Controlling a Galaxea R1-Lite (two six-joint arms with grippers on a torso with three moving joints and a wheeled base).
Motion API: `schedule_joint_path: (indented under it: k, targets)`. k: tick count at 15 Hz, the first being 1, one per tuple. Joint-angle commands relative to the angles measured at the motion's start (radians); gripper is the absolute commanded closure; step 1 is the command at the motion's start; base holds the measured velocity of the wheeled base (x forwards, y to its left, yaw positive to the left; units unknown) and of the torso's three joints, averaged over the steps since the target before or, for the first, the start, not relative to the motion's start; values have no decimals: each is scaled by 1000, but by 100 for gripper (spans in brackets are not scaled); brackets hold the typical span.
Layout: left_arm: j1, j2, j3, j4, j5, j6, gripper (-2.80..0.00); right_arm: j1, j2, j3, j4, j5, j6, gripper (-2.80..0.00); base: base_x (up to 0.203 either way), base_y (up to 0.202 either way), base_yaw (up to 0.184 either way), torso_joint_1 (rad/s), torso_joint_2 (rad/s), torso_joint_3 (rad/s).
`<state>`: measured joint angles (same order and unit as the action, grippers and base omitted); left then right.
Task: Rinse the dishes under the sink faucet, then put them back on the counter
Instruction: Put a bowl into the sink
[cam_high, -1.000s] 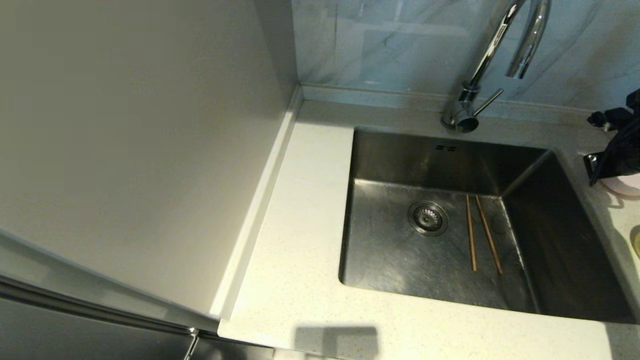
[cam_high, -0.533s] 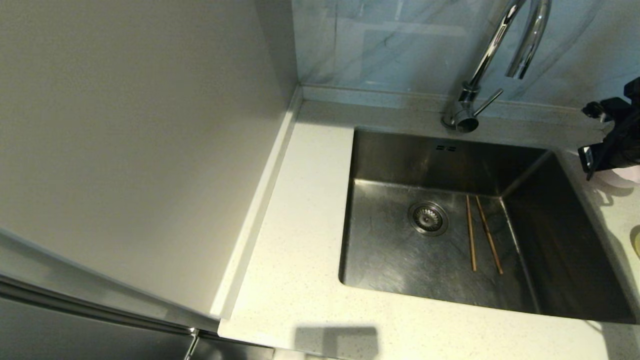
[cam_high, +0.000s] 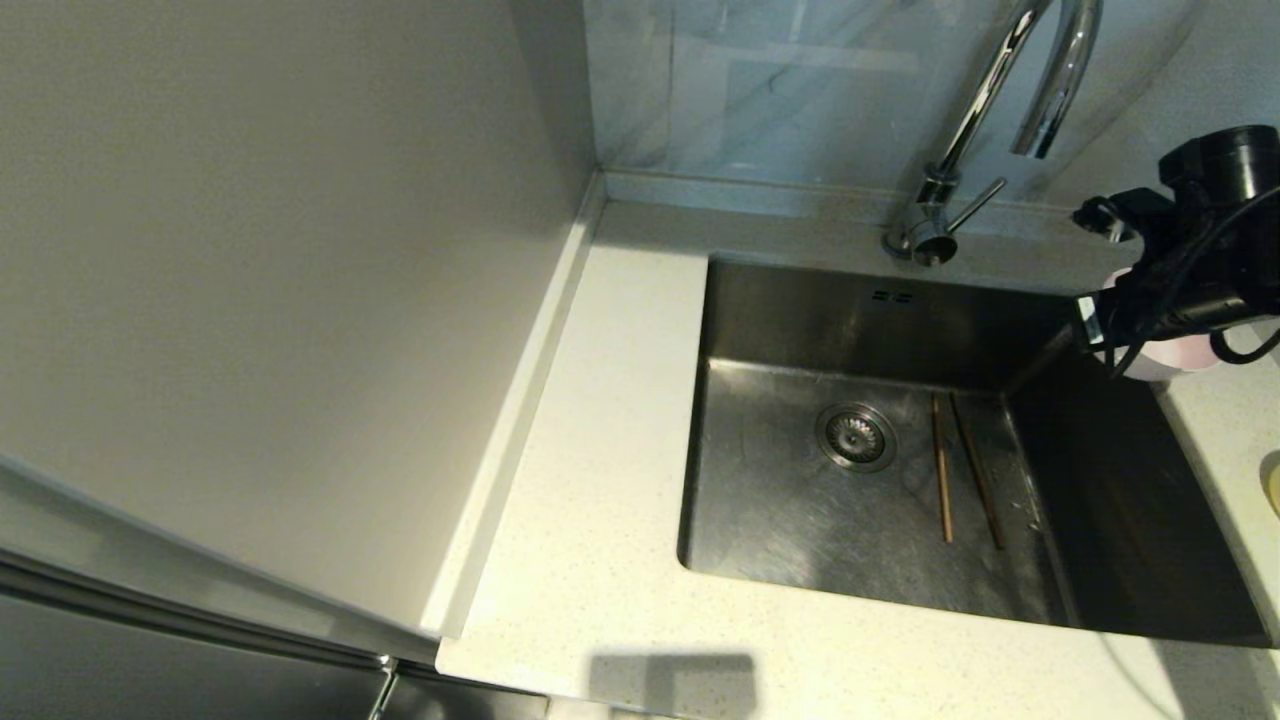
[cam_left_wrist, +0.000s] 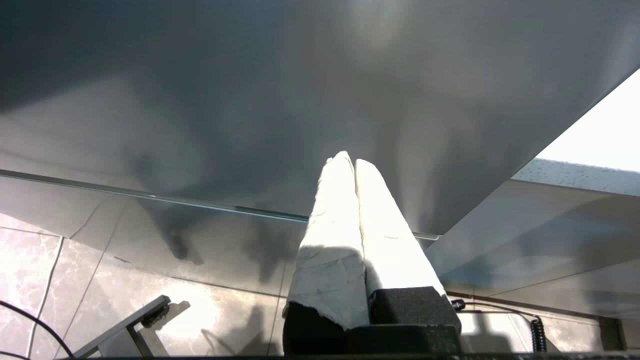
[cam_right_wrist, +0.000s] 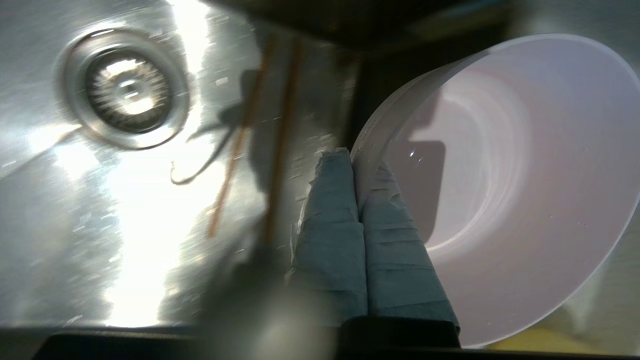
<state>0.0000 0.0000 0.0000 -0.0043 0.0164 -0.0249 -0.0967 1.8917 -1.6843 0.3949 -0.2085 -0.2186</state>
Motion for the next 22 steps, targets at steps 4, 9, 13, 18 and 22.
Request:
schedule_joint_path:
  k: [4, 9, 13, 18, 22]
  targets:
    - [0, -3, 0, 0, 0, -1, 0, 226, 12, 129, 2, -78, 106, 0, 0, 0, 0, 0, 0, 0]
    - [0, -3, 0, 0, 0, -1, 0, 373, 133, 131, -20, -119, 166, 0, 0, 0, 0, 0, 0, 0]
    - [0, -3, 0, 0, 0, -1, 0, 426, 220, 106, -74, -138, 186, 0, 0, 0, 0, 0, 0, 0]
    - [0, -3, 0, 0, 0, -1, 0, 471, 359, 27, -148, -181, 186, 0, 0, 0, 0, 0, 0, 0]
    - [0, -3, 0, 0, 0, -1, 0, 483, 440, -33, -236, -196, 191, 0, 0, 0, 0, 0, 0, 0]
